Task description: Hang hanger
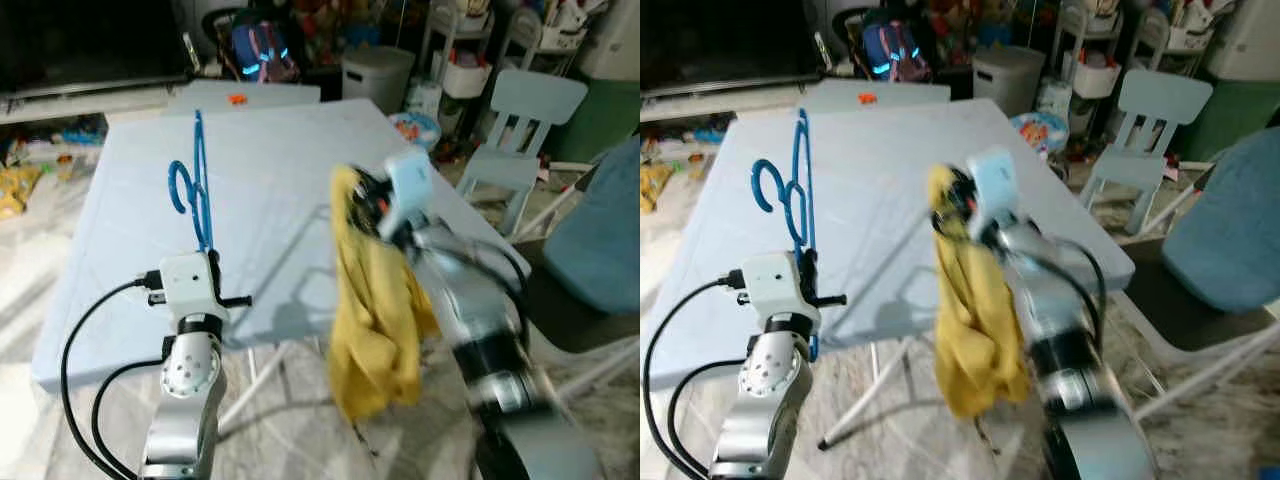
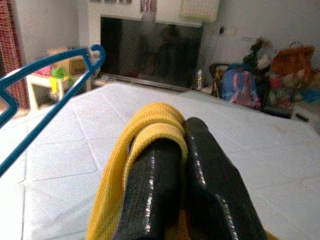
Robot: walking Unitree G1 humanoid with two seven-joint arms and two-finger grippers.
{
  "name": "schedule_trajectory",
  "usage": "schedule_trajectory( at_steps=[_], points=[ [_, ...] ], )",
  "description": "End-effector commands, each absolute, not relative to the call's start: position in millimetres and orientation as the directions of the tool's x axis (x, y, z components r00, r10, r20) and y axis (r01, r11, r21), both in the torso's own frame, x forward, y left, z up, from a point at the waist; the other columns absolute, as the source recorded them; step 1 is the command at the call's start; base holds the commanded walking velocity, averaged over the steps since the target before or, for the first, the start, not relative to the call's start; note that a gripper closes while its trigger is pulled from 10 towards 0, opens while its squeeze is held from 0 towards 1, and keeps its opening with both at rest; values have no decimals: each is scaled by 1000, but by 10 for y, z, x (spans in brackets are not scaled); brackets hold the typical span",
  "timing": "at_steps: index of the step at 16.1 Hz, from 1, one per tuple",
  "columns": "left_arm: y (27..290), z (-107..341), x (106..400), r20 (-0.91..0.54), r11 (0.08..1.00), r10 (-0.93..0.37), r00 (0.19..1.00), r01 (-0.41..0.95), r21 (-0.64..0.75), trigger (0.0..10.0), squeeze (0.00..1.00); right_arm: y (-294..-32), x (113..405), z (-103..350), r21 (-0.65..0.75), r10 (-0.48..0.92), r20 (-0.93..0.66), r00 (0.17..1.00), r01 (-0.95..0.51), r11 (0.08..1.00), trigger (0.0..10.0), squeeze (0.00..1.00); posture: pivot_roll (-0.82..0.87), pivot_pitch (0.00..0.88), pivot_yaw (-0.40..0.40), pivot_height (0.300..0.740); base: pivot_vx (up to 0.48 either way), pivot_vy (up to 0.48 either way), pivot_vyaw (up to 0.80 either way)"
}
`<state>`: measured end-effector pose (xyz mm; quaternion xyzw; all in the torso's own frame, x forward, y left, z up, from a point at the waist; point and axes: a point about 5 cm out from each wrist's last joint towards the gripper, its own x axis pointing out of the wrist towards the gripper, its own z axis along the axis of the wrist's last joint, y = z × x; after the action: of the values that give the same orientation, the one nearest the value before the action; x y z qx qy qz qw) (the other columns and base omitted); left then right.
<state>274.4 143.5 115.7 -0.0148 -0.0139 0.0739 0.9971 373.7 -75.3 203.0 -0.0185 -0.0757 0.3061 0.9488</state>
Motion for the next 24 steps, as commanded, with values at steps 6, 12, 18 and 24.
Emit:
schedule_trajectory(
  at_steps=[6, 12, 18, 24],
  points=[
    [1492, 1205, 2661, 50, 971, 235, 971, -233, -48, 10000, 0, -439, 4104, 3242, 1, 538, 328, 777, -569, 822, 10000, 0, 75, 0, -124, 740, 0, 0, 0],
    [1580, 1231, 2592, 70, 953, 302, 951, -300, -44, 10000, 0, -704, 4028, 4284, 51, 324, 536, 779, -414, 909, 10000, 0, 134, 0, -174, 740, 0, 0, 0],
    [1505, 1246, 2644, 80, 960, 278, 957, -276, -40, 10000, 0, -1174, 4027, 4443, 10, 180, 578, 796, -227, 974, 10000, 0, 106, 0, -152, 740, 0, 0, 0],
    [1484, 1239, 2641, 73, 968, 252, 965, -250, -31, 10000, 0, -1130, 4237, 2672, -402, 449, 1, 893, -411, 818, 10000, 0, 92, 0, -122, 740, 0, 0, 0]
  ],
)
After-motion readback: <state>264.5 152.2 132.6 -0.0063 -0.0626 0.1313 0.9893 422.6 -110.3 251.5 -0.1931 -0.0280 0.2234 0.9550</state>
